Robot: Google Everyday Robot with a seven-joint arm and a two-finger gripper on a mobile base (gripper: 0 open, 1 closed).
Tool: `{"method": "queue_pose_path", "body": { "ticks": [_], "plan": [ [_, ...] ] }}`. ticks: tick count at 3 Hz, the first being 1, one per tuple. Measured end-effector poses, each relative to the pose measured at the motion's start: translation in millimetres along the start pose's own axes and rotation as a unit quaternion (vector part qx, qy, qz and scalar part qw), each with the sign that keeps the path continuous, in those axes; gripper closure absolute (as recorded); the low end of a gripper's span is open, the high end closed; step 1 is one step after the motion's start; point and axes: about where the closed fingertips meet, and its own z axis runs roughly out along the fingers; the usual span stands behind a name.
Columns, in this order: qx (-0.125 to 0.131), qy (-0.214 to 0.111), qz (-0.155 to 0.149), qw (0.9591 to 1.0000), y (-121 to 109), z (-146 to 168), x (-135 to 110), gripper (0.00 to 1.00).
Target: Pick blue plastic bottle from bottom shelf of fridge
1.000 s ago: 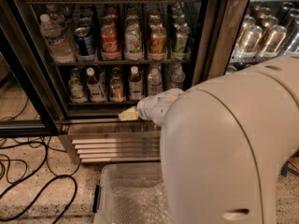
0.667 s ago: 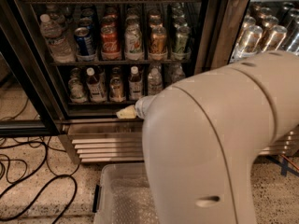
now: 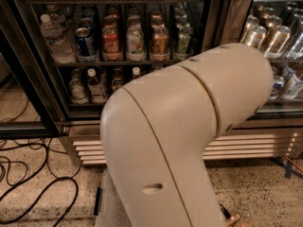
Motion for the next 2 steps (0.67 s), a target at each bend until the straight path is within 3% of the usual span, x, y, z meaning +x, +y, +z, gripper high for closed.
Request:
{"method": "queue_pose_path", "body": {
  "ticks": [2],
  "plan": [
    [0.012, -0.018, 0.015, 0.9996, 6.7, 10.8, -3.8, 0.26]
  ]
}}
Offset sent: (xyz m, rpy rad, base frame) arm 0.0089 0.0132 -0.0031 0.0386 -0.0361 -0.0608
